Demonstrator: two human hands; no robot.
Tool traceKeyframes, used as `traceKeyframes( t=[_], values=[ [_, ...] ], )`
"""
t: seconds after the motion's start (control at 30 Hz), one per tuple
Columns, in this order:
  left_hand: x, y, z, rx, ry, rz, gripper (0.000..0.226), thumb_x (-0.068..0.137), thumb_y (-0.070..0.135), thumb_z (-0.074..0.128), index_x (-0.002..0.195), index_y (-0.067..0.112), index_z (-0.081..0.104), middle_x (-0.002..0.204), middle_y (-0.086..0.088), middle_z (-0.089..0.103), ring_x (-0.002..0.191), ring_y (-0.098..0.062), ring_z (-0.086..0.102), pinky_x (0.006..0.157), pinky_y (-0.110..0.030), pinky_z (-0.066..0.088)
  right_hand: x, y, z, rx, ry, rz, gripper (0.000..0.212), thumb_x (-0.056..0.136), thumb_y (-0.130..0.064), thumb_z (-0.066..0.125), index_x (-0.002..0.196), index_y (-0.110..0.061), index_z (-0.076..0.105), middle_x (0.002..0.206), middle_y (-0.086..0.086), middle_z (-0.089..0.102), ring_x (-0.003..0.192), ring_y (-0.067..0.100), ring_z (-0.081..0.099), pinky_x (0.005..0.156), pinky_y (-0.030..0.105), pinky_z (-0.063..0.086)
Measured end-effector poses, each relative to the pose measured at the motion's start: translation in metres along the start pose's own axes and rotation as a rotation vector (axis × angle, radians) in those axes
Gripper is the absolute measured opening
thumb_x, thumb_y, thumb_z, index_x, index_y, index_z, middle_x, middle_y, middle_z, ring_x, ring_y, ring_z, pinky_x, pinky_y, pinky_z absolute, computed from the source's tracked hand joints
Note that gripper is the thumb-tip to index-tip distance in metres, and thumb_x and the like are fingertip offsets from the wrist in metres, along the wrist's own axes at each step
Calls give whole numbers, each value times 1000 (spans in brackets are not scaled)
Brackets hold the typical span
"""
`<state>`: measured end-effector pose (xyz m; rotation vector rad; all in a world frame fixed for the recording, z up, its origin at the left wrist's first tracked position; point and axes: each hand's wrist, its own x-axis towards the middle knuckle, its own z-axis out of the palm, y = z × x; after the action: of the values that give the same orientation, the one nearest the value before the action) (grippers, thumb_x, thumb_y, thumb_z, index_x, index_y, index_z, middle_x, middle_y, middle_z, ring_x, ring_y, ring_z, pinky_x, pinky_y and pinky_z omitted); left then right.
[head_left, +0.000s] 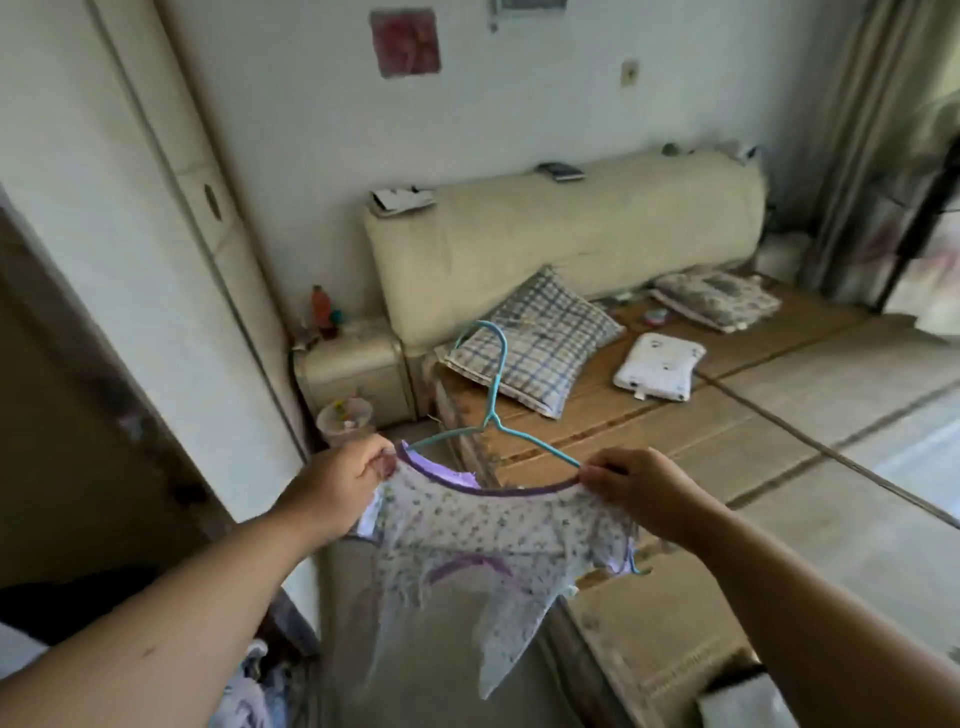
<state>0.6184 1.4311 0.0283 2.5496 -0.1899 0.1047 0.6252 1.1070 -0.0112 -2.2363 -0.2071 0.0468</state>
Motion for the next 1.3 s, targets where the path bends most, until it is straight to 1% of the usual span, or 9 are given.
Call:
traceKeyframes(
  t=[0.07, 0.2, 0.37, 0.5, 0.7, 0.93, 1.03, 1.13, 1.3],
  values=[
    [3, 33, 50, -33, -135, 74, 26, 95, 15, 53, 72, 27, 54, 59, 7, 54, 58, 5, 52, 56, -12, 37, -44, 46, -22, 35, 16, 157, 26, 87, -25, 65, 61, -23, 61, 48, -13, 48, 43, -4, 41, 44, 10, 32],
    [5, 99, 150, -39, -420, 172, 32, 97, 17, 50, 69, 32, 49, 54, 12, 51, 57, -3, 49, 54, -17, 35, -138, 128, -69, 65, 44, 426, 23, 88, -27, 64, 72, -10, 65, 53, -10, 46, 44, -1, 36, 44, 13, 31],
    [-7, 194, 276, -10, -716, 314, 22, 97, 19, 48, 77, 29, 50, 87, -4, 63, 88, -24, 58, 78, -35, 43, -253, 209, -127, 173, 136, 728, 21, 89, -23, 64, 71, -13, 67, 60, -4, 52, 52, 4, 43, 47, 17, 34],
    [-27, 253, 358, 43, -842, 350, 18, 98, 26, 44, 97, 15, 58, 100, -6, 65, 94, -25, 57, 73, -32, 40, -321, 263, -162, 238, 204, 897, 22, 88, -26, 63, 76, -10, 71, 66, 0, 61, 60, 12, 53, 58, 24, 41],
    [-37, 293, 454, 152, -911, 272, 17, 95, 27, 43, 92, 21, 58, 94, -4, 64, 89, -24, 57, 73, -32, 43, -357, 343, -160, 40, 316, 1021, 16, 90, -33, 60, 75, -31, 68, 75, -11, 65, 69, 5, 57, 58, 21, 40],
    [-31, 285, 541, 282, -928, 165, 17, 97, 29, 41, 84, 25, 51, 108, -9, 63, 105, -30, 55, 90, -38, 42, -345, 431, -116, -62, 276, 1128, 20, 94, -35, 51, 94, -22, 66, 88, -2, 64, 90, 21, 59, 67, 29, 38],
    [-30, 277, 560, 292, -843, 104, 25, 93, 33, 45, 115, 29, 57, 124, -6, 56, 116, -30, 50, 100, -41, 39, -337, 453, -104, -38, 292, 1143, 27, 93, -35, 54, 115, -22, 62, 113, 3, 67, 105, 22, 59, 80, 29, 42],
    [-35, 264, 560, 338, -808, 102, 55, 87, 41, 51, 139, 34, 37, 146, -6, 36, 132, -29, 34, 108, -42, 31, -328, 455, -97, -118, 232, 1084, 51, 89, -37, 59, 137, -24, 46, 137, 1, 53, 123, 20, 50, 95, 30, 41],
    [-40, 250, 515, 359, -784, 161, 69, 89, 47, 48, 148, 35, 14, 159, 3, 7, 145, -21, 8, 114, -51, 14, -277, 406, -101, -359, 48, 810, 60, 90, -47, 53, 144, -35, 31, 152, -5, 31, 137, 15, 32, 106, 30, 35]
  ],
)
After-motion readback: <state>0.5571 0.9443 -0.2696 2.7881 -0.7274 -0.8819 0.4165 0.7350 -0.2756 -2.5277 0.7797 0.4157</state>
